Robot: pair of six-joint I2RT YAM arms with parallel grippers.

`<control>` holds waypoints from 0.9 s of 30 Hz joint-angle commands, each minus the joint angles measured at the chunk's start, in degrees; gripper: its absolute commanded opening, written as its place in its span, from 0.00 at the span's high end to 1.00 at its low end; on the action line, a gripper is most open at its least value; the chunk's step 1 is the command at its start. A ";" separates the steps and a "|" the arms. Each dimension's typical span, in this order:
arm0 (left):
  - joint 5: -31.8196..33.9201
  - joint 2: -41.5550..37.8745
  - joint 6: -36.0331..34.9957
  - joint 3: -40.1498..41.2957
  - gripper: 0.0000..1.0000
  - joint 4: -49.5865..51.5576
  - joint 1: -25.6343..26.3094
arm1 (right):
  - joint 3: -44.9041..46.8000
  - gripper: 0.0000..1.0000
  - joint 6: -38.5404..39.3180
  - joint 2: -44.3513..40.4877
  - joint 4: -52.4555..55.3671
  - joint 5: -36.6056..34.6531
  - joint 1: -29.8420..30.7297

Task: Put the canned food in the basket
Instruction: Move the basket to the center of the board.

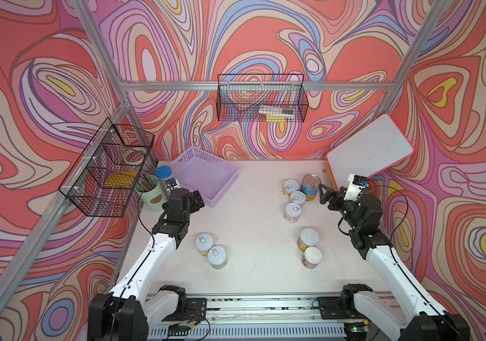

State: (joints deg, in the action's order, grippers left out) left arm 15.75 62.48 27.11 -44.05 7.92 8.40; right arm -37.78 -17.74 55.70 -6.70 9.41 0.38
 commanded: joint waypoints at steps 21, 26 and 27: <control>-20.54 25.58 -5.12 -27.57 0.01 18.64 3.60 | -22.60 0.02 -4.09 21.60 22.43 -0.55 15.66; -24.05 34.90 -7.25 -36.19 0.01 21.25 3.81 | -26.84 0.02 -2.51 25.57 24.28 -1.85 22.10; -24.63 36.71 -7.66 -37.90 0.01 21.79 3.81 | -27.90 0.02 -2.09 26.51 25.05 -2.04 23.34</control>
State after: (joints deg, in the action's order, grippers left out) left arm -5.52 95.92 22.04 -78.30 25.91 12.03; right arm -62.78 -21.54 80.58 16.21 8.93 21.17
